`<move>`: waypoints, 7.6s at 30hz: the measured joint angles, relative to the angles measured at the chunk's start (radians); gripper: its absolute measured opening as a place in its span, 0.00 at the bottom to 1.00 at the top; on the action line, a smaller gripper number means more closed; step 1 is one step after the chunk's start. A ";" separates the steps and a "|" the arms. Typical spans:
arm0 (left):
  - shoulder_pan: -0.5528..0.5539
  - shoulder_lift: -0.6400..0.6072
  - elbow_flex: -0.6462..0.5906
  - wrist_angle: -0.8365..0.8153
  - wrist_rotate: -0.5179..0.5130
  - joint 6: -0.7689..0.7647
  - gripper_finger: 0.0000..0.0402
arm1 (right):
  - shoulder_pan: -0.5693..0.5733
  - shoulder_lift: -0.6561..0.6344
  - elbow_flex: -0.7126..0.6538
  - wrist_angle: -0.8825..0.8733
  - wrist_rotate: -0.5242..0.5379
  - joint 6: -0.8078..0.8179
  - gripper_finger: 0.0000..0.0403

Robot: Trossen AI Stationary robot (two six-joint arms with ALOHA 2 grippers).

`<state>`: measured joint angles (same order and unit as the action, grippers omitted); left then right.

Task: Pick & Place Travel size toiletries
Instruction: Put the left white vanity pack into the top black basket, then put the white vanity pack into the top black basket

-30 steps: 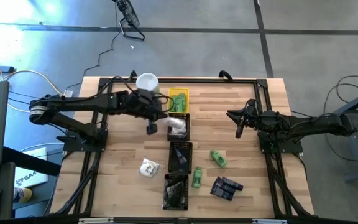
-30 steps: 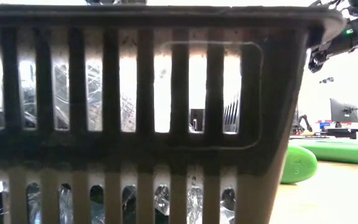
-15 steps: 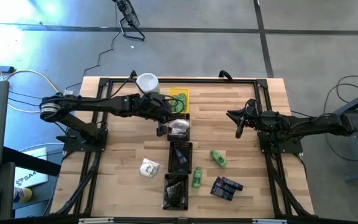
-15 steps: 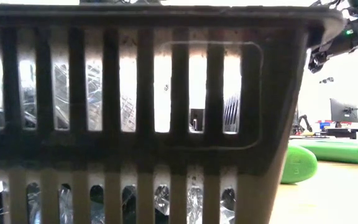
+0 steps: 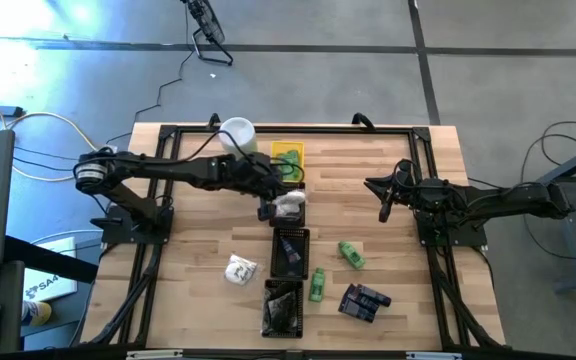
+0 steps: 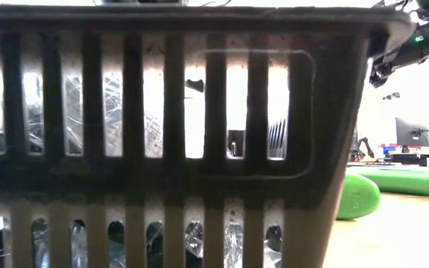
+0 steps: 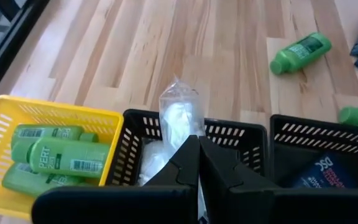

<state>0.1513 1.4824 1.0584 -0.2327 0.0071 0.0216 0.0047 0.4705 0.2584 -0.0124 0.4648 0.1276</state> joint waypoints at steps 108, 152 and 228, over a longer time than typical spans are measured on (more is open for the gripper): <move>-0.071 0.046 0.204 -0.170 -0.040 -0.028 0.25 | 0.000 0.000 0.000 -0.021 0.008 -0.001 0.11; -0.286 0.047 0.203 -0.220 -0.040 -0.214 0.25 | 0.000 0.000 0.000 0.007 0.000 0.000 0.11; -0.315 0.048 0.203 -0.159 0.053 -0.341 0.25 | 0.000 0.000 0.000 0.008 0.000 0.000 0.11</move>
<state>-0.1638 1.5299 1.2613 -0.3920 0.0605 -0.3195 0.0046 0.4702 0.2584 -0.0040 0.4648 0.1272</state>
